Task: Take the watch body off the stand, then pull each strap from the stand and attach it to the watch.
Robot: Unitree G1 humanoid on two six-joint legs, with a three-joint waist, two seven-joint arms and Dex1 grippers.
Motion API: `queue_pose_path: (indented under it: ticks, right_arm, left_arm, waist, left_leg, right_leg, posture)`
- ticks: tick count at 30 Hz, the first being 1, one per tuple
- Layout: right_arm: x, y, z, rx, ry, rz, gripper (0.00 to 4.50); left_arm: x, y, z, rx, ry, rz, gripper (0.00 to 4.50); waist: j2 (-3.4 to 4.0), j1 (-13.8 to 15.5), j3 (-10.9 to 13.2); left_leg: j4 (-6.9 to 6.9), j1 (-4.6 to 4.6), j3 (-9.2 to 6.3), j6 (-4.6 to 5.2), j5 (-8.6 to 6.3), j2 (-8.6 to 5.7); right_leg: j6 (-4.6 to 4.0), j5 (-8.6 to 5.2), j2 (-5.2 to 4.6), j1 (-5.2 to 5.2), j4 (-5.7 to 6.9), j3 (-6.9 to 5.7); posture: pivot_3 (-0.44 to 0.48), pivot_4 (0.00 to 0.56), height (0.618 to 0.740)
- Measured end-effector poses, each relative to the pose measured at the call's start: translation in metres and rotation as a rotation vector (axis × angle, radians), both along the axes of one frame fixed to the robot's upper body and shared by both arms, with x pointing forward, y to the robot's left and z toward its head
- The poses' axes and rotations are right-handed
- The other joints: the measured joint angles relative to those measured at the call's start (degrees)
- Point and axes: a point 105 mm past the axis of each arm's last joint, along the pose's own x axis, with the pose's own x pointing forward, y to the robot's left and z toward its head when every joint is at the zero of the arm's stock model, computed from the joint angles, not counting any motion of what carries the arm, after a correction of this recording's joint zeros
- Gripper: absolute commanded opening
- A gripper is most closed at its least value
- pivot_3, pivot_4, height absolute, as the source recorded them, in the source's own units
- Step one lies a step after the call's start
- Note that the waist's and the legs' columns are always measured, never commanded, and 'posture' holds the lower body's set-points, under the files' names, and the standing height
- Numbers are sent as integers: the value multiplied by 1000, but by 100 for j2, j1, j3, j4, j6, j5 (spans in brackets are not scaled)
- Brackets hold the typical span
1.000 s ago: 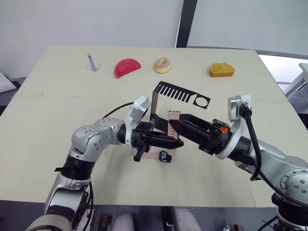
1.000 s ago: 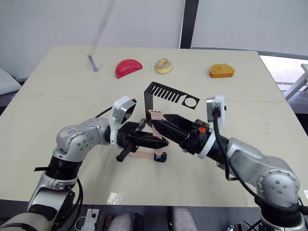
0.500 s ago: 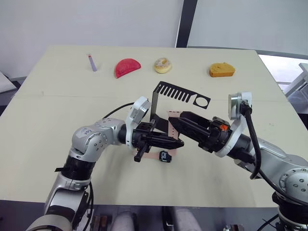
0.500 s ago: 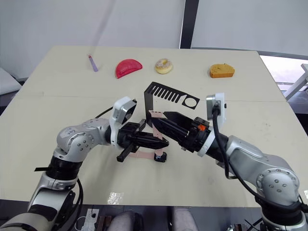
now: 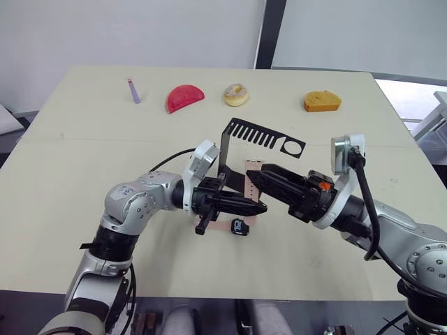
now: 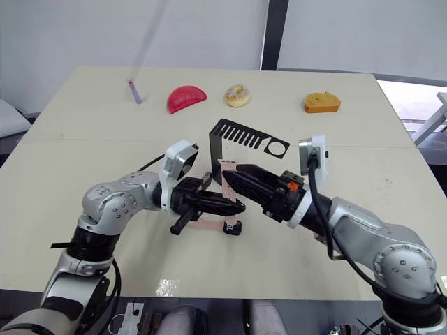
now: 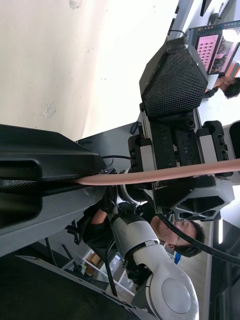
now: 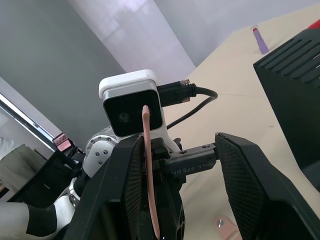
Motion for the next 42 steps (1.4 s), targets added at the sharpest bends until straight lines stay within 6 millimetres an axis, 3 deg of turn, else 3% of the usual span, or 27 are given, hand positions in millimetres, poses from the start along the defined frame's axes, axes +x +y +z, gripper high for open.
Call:
queue_pose_path:
  ticks: [33,36,39,42]
  right_arm:
    - [-2,3,3,35,0,17,2412]
    - [-2,3,3,36,0,18,1568]
    - [-2,3,4,36,0,18,119]
    - [-2,3,4,37,-1,18,53]
  left_arm:
    - [5,-1,-2,-4,15,24,0]
    - [5,-1,-2,-6,16,26,0]
    - [6,-2,-2,-6,16,28,0]
    - [6,-2,-2,-8,16,29,0]
  waist:
    - [0,0,0]
    - [0,1,0]
    - [0,0,0]
    - [0,1,0]
  left_leg:
    - [0,-3,-3,0,0,1]
    - [0,-3,-3,0,0,0]
    - [0,-3,-3,0,0,0]
    - [0,-3,-3,0,0,1]
  right_leg:
    - [0,0,0,0,-1,-2]
    - [0,0,0,0,-1,-2]
    - [0,0,0,0,-1,-2]
    - [0,0,-1,-1,-1,-2]
  posture:
    - [0,150,737]
    - [0,150,737]
    - [0,150,737]
    - [0,150,737]
